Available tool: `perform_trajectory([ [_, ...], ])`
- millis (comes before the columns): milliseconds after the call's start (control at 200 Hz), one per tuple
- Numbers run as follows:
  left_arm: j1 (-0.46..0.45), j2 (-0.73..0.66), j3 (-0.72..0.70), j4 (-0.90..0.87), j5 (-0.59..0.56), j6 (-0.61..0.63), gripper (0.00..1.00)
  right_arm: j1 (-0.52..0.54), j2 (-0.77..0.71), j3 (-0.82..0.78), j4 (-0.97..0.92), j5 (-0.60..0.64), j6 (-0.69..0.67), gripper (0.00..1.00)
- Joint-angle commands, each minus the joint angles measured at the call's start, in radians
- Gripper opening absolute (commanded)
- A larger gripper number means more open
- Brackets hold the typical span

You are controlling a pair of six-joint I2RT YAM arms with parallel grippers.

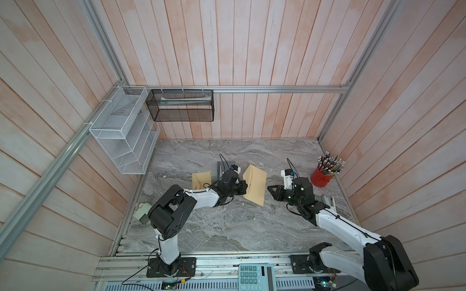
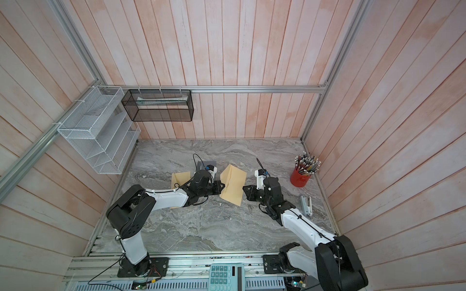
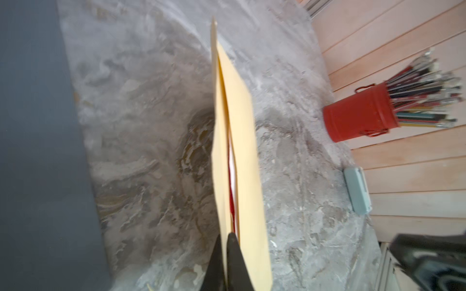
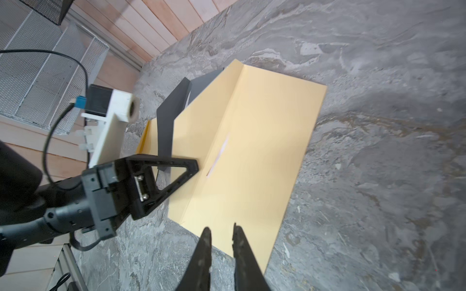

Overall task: Fold the letter paper in half and place it into the envelope
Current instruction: Fold the envelope flap on the envelope.

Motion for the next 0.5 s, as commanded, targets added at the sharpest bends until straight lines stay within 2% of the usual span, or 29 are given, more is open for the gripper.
perform_trajectory([
  [0,-0.012,0.039,-0.003,0.058,-0.031,-0.081,0.0,0.008,0.054,-0.002,0.075,-0.023,0.027,0.17],
  [160,-0.012,0.068,0.003,0.064,0.013,-0.102,0.0,0.014,0.132,-0.02,0.135,-0.007,0.047,0.15],
  [265,-0.002,0.039,-0.004,0.045,0.034,-0.098,0.13,0.016,0.175,-0.037,0.168,0.018,0.06,0.13],
  [335,0.01,-0.002,-0.007,0.023,0.034,-0.082,0.3,0.019,0.196,-0.044,0.173,0.031,0.065,0.12],
  [365,0.016,-0.019,-0.004,0.002,0.036,-0.074,0.35,0.02,0.203,-0.045,0.175,0.037,0.067,0.11],
  [495,0.05,-0.075,0.027,-0.131,0.038,-0.045,0.38,0.022,0.213,-0.057,0.175,0.073,0.071,0.08],
])
